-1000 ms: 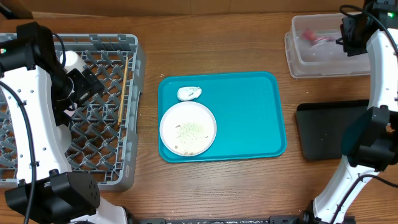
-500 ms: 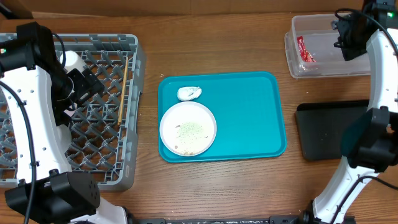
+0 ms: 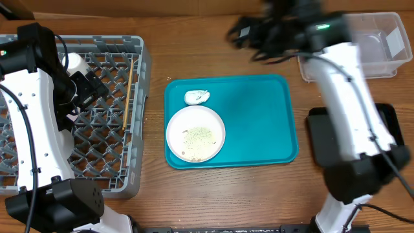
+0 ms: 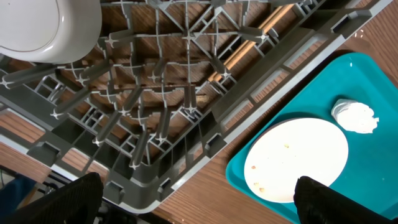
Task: Sort waste into correct bins and load items into the dishwasher
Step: 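Move the right gripper back and grasp the white tissue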
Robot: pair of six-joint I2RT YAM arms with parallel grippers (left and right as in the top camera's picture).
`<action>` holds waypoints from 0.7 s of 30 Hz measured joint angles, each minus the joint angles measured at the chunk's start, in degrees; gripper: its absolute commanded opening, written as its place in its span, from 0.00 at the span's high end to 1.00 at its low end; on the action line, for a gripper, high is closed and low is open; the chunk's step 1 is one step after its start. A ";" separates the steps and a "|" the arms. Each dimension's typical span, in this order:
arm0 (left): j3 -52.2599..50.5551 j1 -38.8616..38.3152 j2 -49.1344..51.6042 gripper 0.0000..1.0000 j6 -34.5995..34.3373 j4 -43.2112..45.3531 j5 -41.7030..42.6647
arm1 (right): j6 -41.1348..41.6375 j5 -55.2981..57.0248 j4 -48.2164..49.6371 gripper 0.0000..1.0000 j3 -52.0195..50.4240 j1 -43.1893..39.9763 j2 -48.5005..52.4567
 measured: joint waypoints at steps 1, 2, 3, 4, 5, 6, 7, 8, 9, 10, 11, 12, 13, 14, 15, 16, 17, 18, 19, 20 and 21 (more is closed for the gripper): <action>0.00 0.00 0.00 0.00 0.00 0.00 -0.02 | -0.35 0.98 0.72 0.04 -0.52 1.88 0.98; 0.00 0.00 0.02 0.00 0.00 0.02 -0.02 | -0.68 2.14 1.40 0.04 -1.14 4.07 2.34; 0.00 0.00 0.02 0.00 0.00 0.02 -0.02 | -0.92 3.54 1.95 0.03 -1.55 6.23 4.00; 0.00 0.00 0.02 0.00 0.00 0.00 -0.02 | -1.11 4.94 2.54 0.03 -1.88 8.04 5.66; 0.00 0.00 0.02 0.00 0.00 0.00 0.00 | -1.14 6.29 2.93 0.03 -2.12 9.60 7.08; 0.00 0.00 0.02 0.00 0.00 0.02 -0.02 | -1.14 8.20 3.30 0.03 -2.23 11.34 8.87; 0.00 0.00 0.02 0.00 0.00 0.00 -0.02 | -1.11 10.16 3.87 0.03 -2.36 12.98 10.60; 0.00 0.00 0.00 0.00 0.00 0.00 0.00 | -1.09 11.96 4.35 0.03 -2.47 14.36 12.07; 0.02 0.00 0.02 0.00 0.00 0.00 -0.02 | -1.14 13.62 4.66 0.04 -2.58 15.41 13.18; 0.00 0.00 0.02 0.00 0.00 0.00 -0.02 | -1.11 15.30 4.92 0.05 -2.75 16.52 14.34; 0.00 0.00 0.00 0.00 0.00 0.00 -0.02 | -1.07 16.52 5.05 0.06 -2.86 17.31 15.19; 0.00 0.00 0.02 0.00 0.00 0.00 0.00 | -1.14 17.66 5.33 0.06 -2.89 18.03 16.11; 0.00 0.00 0.00 0.00 0.00 0.00 0.00 | -1.11 18.47 5.73 0.07 -2.89 18.53 16.85; 0.00 0.00 0.00 0.00 0.00 0.00 0.00 | -0.96 19.30 6.19 0.07 -2.89 18.99 17.62; 0.00 0.00 0.00 0.00 0.00 0.00 0.00 | -0.37 20.22 6.47 0.07 -2.89 19.32 18.34; 0.00 0.00 0.02 0.00 0.00 0.02 0.00 | 0.20 20.92 6.64 0.08 -2.89 19.47 18.97; 0.00 0.00 0.00 0.00 0.00 0.02 0.00 | 0.76 21.68 6.69 0.09 -2.89 19.56 19.78; 0.00 0.00 0.02 0.00 0.00 0.00 -0.02 | 1.31 22.32 6.82 0.10 -2.89 19.61 20.59; 0.00 0.00 0.02 0.00 0.00 0.02 -0.02 | 1.66 22.91 7.26 0.11 -2.89 19.61 21.44; 0.00 0.00 0.00 0.00 0.00 0.02 -0.02 | 1.90 23.34 7.56 0.12 -2.89 19.58 21.88; 0.00 0.00 0.02 0.00 0.00 0.02 0.00 | 2.19 23.98 7.82 0.13 -2.89 19.58 22.73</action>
